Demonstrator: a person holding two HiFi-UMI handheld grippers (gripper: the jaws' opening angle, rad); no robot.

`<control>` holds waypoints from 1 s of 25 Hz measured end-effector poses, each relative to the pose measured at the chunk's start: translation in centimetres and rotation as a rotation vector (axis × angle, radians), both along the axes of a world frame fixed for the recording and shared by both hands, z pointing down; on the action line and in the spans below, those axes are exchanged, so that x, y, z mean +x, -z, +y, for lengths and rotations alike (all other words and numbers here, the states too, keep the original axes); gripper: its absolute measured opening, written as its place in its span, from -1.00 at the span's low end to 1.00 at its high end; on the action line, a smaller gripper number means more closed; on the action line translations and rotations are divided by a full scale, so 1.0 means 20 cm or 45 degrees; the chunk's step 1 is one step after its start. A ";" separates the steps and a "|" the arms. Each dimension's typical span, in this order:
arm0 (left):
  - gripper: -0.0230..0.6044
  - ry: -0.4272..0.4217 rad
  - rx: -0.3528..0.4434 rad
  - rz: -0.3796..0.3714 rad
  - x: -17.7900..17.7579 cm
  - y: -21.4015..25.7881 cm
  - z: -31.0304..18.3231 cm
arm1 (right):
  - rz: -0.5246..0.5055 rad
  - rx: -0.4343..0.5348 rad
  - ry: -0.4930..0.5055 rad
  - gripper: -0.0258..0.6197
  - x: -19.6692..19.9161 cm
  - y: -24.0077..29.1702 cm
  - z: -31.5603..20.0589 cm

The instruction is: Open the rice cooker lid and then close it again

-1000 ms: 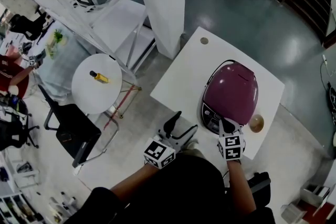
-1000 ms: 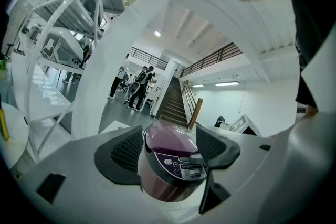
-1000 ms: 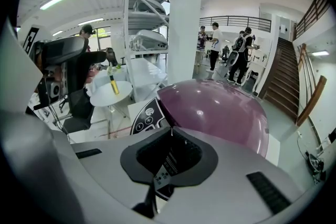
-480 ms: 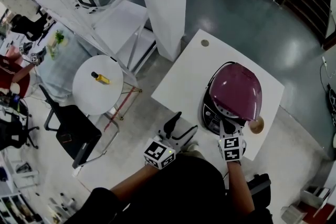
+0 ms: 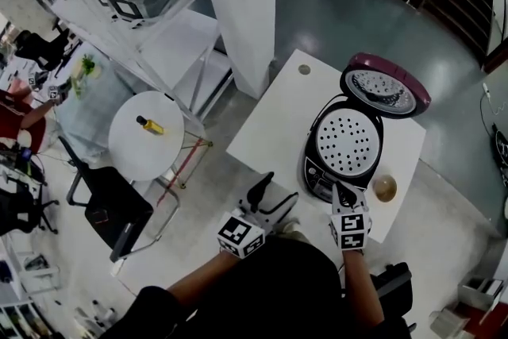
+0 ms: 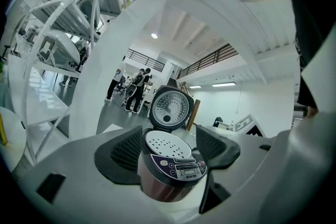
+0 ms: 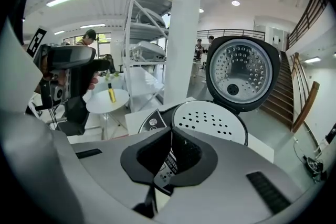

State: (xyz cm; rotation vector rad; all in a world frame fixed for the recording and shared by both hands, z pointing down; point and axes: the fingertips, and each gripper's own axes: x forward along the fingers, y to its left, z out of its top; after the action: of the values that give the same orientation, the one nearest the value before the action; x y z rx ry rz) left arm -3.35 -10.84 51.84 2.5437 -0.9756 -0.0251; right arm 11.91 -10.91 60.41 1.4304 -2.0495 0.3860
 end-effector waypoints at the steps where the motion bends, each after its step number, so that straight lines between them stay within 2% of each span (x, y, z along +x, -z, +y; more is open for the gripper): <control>1: 0.02 -0.006 -0.002 0.002 0.01 0.01 0.00 | -0.002 0.003 -0.005 -0.91 0.01 0.01 0.00; 4: 0.02 -0.022 0.007 0.008 0.03 0.02 0.00 | -0.026 0.019 -0.025 -0.91 0.02 0.03 0.02; 10: 0.02 -0.053 0.027 -0.004 0.09 0.04 0.02 | -0.222 0.044 -0.124 -0.91 0.07 0.11 0.06; 15: 0.02 -0.083 0.041 -0.012 0.16 0.06 0.02 | -0.231 0.089 -0.130 -0.91 0.11 0.18 0.10; 19: 0.02 -0.086 0.015 0.029 0.22 0.10 0.00 | -0.257 0.119 -0.153 -0.91 0.17 0.23 0.15; 25: 0.02 -0.091 0.086 0.011 0.33 0.22 -0.08 | -0.295 0.145 -0.146 -0.91 0.23 0.26 0.24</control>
State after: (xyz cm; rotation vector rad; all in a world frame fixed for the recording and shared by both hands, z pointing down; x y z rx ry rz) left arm 3.22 -12.51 47.40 2.6361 -0.8943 -0.0494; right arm 16.44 -6.20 55.25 1.6423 -2.2077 0.5104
